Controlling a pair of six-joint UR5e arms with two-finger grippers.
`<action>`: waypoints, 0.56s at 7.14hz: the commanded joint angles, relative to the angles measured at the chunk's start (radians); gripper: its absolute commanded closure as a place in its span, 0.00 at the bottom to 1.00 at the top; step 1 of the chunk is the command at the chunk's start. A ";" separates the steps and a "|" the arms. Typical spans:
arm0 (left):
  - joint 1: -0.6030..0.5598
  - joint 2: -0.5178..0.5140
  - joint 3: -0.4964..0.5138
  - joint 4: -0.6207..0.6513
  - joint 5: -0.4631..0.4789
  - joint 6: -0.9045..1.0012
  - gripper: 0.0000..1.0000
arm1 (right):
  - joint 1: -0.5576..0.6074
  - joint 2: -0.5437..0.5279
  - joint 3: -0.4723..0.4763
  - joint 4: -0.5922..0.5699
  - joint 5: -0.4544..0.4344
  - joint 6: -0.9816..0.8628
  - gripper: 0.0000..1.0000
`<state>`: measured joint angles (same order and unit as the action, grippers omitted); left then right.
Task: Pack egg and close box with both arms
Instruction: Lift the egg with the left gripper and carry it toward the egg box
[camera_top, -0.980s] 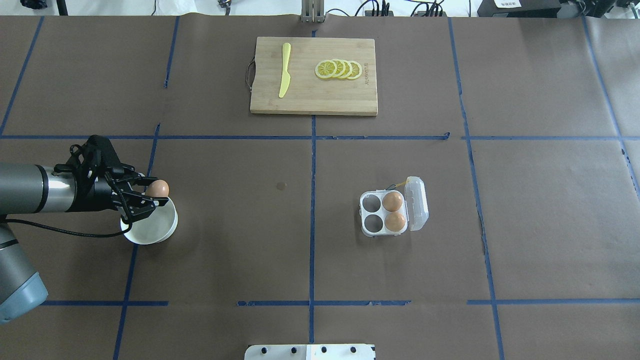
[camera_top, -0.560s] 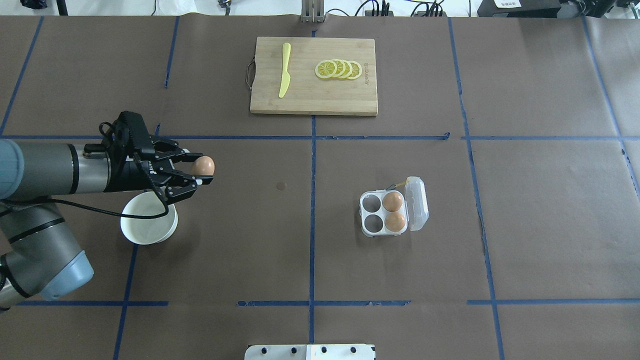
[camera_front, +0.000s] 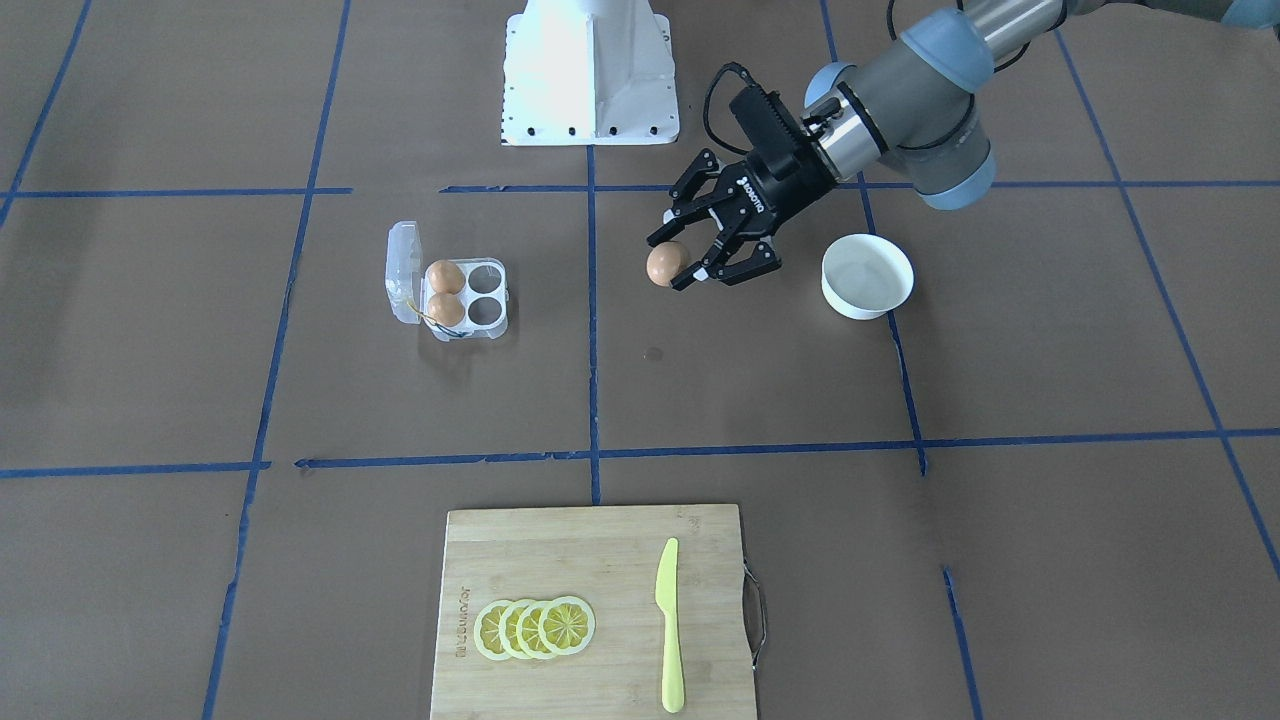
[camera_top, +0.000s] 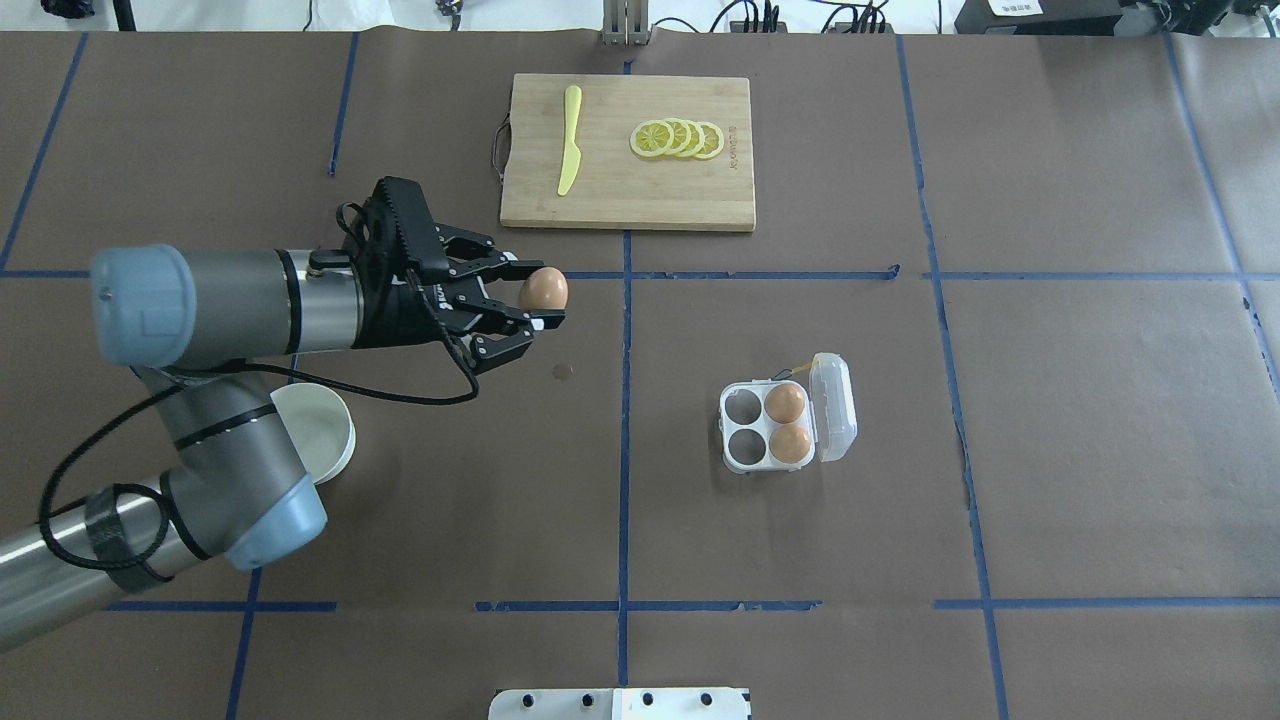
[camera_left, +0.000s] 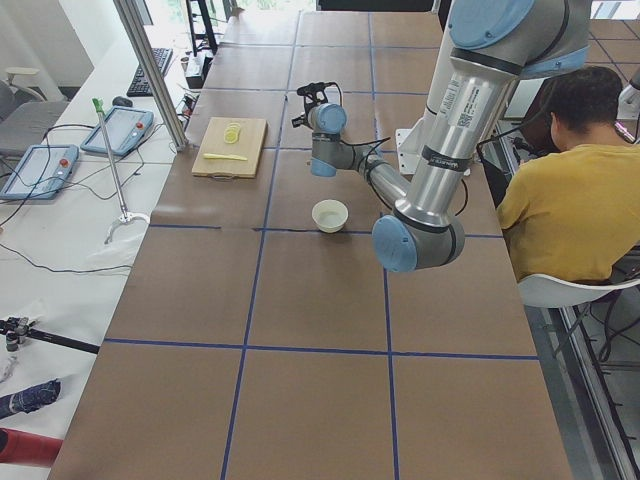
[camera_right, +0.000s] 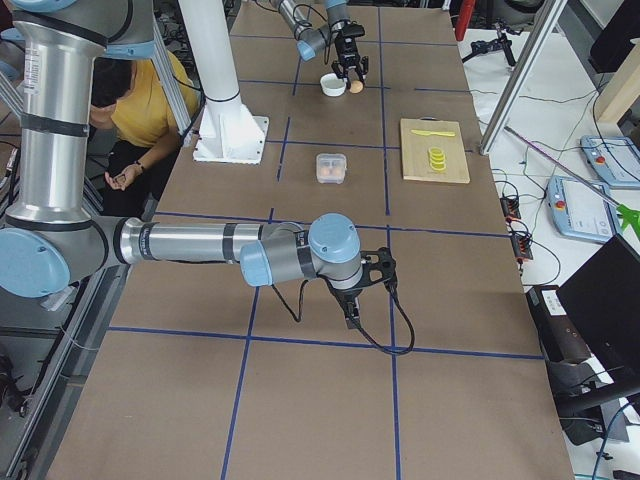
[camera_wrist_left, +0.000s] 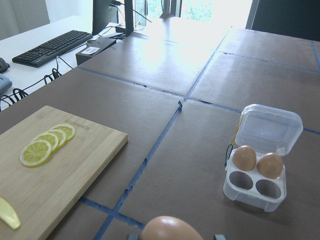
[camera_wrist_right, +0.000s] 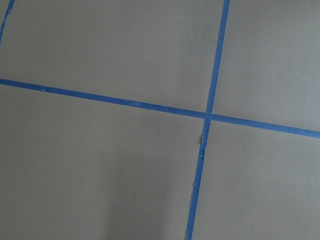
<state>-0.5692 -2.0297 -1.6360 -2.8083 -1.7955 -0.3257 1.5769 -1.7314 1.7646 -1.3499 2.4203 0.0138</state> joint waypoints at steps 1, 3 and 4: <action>0.164 -0.145 0.169 -0.089 0.221 0.130 1.00 | 0.000 0.000 -0.001 0.000 -0.001 -0.002 0.00; 0.199 -0.225 0.259 -0.089 0.228 0.140 1.00 | 0.000 0.000 -0.002 0.000 -0.001 -0.002 0.00; 0.219 -0.294 0.341 -0.089 0.260 0.140 0.97 | 0.000 0.000 -0.005 0.000 -0.001 -0.002 0.00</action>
<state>-0.3756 -2.2499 -1.3821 -2.8959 -1.5662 -0.1905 1.5769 -1.7318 1.7621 -1.3499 2.4191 0.0123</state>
